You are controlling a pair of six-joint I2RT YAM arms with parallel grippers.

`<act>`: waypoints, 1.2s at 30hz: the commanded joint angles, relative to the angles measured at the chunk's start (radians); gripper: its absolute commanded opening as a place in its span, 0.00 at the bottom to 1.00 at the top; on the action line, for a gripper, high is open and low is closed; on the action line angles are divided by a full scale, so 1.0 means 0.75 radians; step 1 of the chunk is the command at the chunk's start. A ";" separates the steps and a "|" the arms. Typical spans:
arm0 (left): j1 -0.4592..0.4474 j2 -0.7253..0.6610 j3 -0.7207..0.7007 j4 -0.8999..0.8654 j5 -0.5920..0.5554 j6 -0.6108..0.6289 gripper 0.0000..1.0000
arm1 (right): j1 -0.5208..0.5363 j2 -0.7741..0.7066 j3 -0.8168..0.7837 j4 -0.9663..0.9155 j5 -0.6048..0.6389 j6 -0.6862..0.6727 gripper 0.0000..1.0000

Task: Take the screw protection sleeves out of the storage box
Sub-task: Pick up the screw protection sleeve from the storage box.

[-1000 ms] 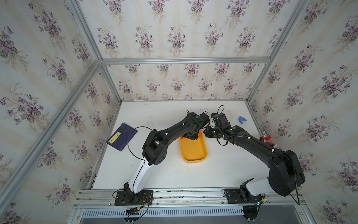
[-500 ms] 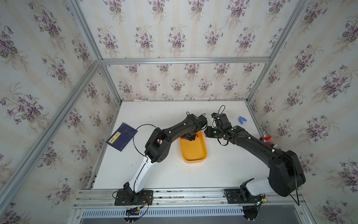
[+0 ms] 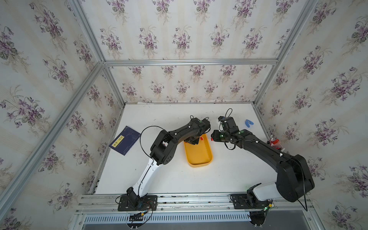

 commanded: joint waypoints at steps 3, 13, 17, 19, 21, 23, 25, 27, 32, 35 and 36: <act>0.009 0.016 0.010 0.009 -0.028 0.027 0.34 | 0.001 0.006 -0.004 0.025 -0.010 -0.012 0.31; 0.013 0.025 -0.002 0.012 -0.024 0.037 0.24 | 0.001 0.024 0.002 0.026 -0.004 -0.019 0.31; 0.013 0.010 -0.021 0.021 -0.023 0.038 0.19 | 0.001 0.022 0.004 0.020 0.004 -0.022 0.31; 0.013 0.005 -0.029 0.030 -0.017 0.040 0.16 | 0.001 0.022 0.002 0.019 0.005 -0.022 0.31; 0.013 0.003 -0.034 0.031 -0.013 0.039 0.14 | 0.001 0.019 0.002 0.018 0.005 -0.022 0.31; 0.013 0.001 -0.042 0.032 -0.007 0.035 0.13 | 0.001 0.017 -0.001 0.016 0.007 -0.022 0.31; 0.012 -0.005 -0.051 0.038 -0.001 0.035 0.11 | 0.001 0.014 -0.006 0.018 0.009 -0.025 0.31; 0.011 -0.017 -0.059 0.044 0.000 0.036 0.10 | 0.001 0.013 -0.006 0.016 0.011 -0.024 0.31; 0.010 -0.057 -0.062 0.058 0.015 0.040 0.10 | 0.001 0.011 -0.010 0.020 0.007 -0.022 0.31; 0.009 -0.092 -0.066 0.062 0.034 0.042 0.10 | 0.001 0.010 -0.010 0.019 0.011 -0.023 0.31; 0.009 -0.107 -0.067 0.062 0.042 0.043 0.10 | 0.001 0.007 -0.010 0.020 0.013 -0.025 0.31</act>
